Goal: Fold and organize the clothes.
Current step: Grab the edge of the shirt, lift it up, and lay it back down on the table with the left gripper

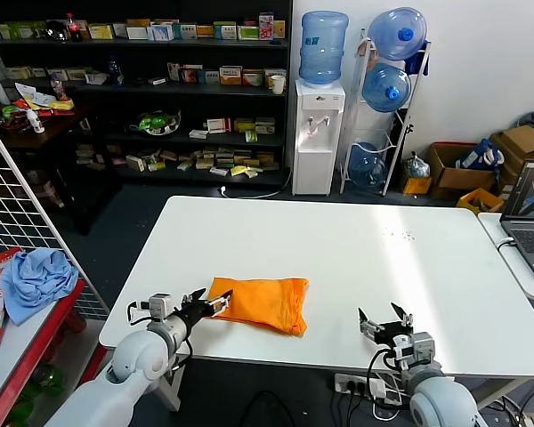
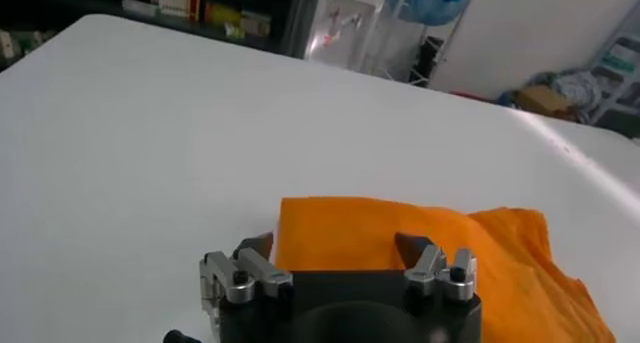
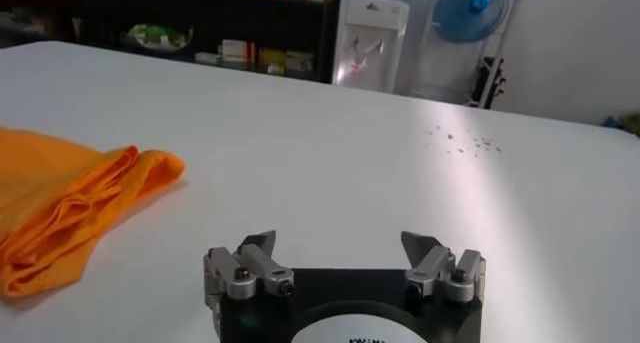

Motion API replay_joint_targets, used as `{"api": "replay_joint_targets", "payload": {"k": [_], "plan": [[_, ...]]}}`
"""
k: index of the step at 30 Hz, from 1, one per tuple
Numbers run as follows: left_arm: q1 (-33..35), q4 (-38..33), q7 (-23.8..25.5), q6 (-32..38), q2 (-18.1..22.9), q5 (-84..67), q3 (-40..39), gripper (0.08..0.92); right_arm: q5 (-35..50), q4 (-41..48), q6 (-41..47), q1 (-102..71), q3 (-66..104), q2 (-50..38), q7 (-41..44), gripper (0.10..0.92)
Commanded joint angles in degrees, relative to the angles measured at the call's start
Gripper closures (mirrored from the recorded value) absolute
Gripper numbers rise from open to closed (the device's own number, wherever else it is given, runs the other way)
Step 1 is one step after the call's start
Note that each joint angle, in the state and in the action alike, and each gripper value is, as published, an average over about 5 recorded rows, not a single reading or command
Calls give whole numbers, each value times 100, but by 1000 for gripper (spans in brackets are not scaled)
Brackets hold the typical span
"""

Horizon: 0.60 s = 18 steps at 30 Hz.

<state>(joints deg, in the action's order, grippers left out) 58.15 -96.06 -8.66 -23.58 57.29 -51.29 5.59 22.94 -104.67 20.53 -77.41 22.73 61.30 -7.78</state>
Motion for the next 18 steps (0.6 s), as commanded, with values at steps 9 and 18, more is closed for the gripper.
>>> {"api": "replay_joint_targets", "payload": {"k": [9,18], "plan": [[-301,723,547,-244,169,-109,71,177,33,-21,1,-26,21,-22,12,203],[-241,579,645,-220,153,-70,20,319,58,-70,21,-11,-5,-32,-4,203]]}}
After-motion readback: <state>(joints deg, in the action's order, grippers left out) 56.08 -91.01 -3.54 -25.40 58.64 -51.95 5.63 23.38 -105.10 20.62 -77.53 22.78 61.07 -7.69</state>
